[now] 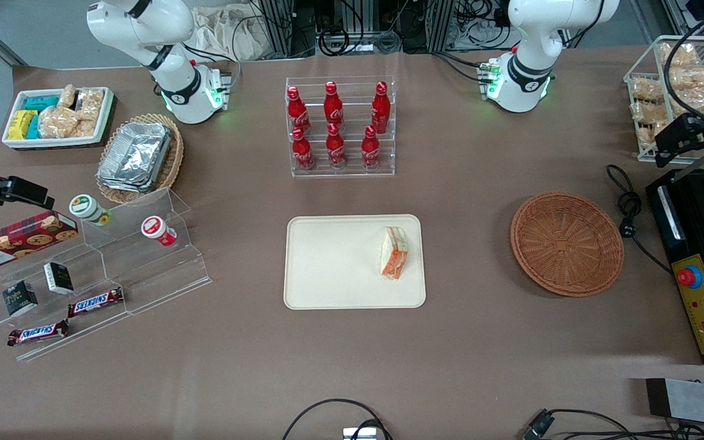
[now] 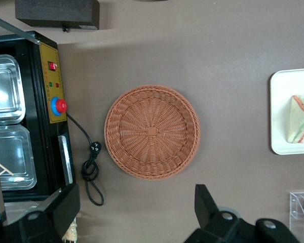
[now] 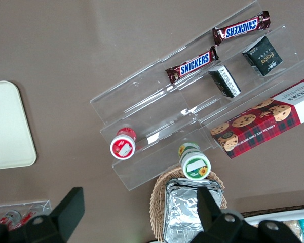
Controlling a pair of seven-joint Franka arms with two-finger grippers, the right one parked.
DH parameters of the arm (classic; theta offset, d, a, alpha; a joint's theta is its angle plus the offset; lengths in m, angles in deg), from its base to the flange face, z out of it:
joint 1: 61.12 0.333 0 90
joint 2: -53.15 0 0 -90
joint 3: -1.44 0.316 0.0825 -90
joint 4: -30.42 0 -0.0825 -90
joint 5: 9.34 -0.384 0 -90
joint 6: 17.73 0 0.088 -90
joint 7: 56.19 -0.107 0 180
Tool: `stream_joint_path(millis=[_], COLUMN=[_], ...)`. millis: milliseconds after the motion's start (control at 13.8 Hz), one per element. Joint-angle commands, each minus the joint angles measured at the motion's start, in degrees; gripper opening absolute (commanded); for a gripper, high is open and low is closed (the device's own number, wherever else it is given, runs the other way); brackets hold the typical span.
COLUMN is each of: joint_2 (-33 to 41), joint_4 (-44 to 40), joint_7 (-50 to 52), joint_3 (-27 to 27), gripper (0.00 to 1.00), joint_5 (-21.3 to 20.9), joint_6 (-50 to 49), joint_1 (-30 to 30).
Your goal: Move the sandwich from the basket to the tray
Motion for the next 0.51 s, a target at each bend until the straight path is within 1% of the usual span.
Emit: stream_joint_path(millis=[0,145,436], joint_2=[1.39,1.39,1.47], joint_4=[1.57,1.57,1.4], joint_7=[0.14,4.07,4.09], joint_3=[0.71,0.18,-0.08], gripper=[1.0,1.0,1.0], joint_5=[1.69,1.78,1.78], joint_6=[-0.2,-0.2,-0.73], joint_1=[-1.21,-1.21,-1.12])
